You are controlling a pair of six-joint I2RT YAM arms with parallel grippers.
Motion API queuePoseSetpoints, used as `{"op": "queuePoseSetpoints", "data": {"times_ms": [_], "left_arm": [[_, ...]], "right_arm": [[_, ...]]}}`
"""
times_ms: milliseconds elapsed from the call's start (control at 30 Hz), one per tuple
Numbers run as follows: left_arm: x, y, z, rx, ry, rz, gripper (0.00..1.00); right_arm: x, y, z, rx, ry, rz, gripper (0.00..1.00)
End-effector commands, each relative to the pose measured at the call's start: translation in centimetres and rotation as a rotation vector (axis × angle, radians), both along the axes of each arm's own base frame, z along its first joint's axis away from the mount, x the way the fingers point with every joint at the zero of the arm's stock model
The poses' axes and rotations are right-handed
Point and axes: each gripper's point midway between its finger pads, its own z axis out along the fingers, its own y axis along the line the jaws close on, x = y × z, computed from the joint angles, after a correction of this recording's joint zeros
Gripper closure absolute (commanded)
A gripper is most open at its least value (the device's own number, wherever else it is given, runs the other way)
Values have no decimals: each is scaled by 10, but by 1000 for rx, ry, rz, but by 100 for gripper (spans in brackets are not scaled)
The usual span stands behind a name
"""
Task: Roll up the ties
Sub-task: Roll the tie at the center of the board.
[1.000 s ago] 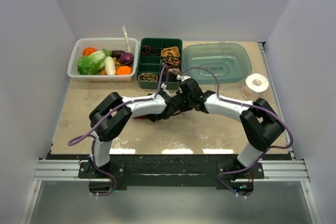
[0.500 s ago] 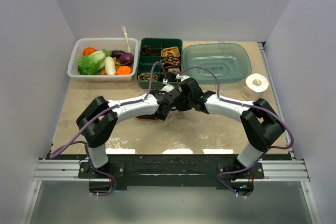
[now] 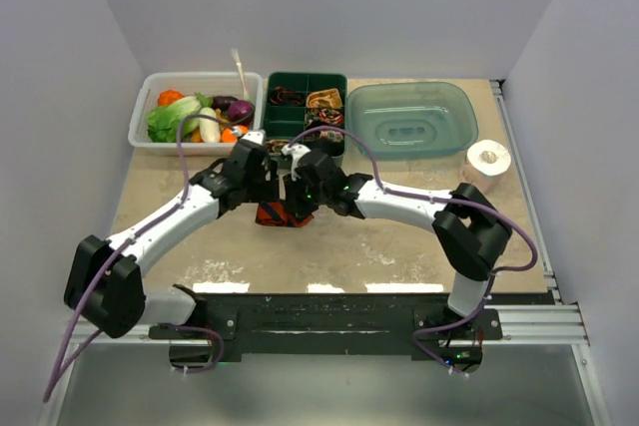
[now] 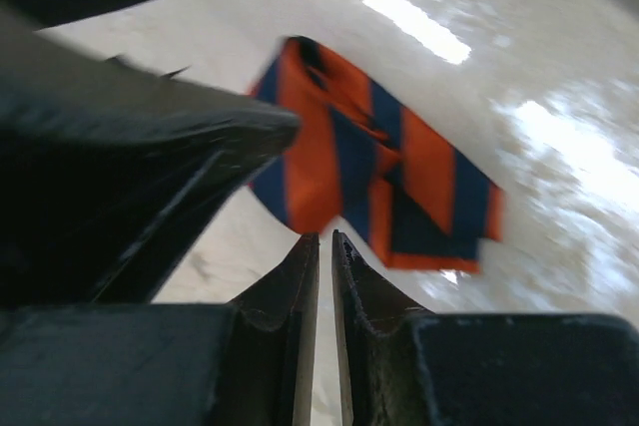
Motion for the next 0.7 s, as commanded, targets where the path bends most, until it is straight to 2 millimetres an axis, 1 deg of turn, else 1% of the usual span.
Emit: {"op": "queuePoseSetpoints", "data": {"times_ms": [0,33,67,100,133,167,200,233,367,400,467,533,667], "left_arm": [[-1,2,-4,-245,0,-36,17],[-1,-4,-1,-312,-7,-65,17],[1,5,2,-344,-20,-47,16],[-3,8,-6,-367,0,-43,16],[-3,4,-5,-408,-3,-62,16],[-2,10,-7,-423,-3,-47,16],[-4,11,-13,-429,8,-47,16],[-3,11,-12,-441,1,-51,16],[-1,15,-17,-453,-10,-39,16],[-3,15,-21,-452,-8,-38,16],[1,17,-22,-451,-27,-32,16],[2,19,-27,-453,-36,-24,16],[7,19,-26,-465,-66,-16,16]], "right_arm": [[-2,40,9,60,-15,81,85],[-1,42,8,61,-13,83,85],[-1,44,5,57,-10,85,85],[2,46,5,56,-10,82,85],[4,47,0,48,-7,80,85],[5,48,-2,40,-8,81,85],[6,47,-5,29,-12,73,85],[7,46,-13,13,-2,70,86],[9,42,-22,-19,1,55,86],[9,39,-27,-36,6,51,86],[10,34,-31,-52,4,39,86],[9,35,-30,-44,8,47,86],[7,42,-7,20,-17,68,86]]}}
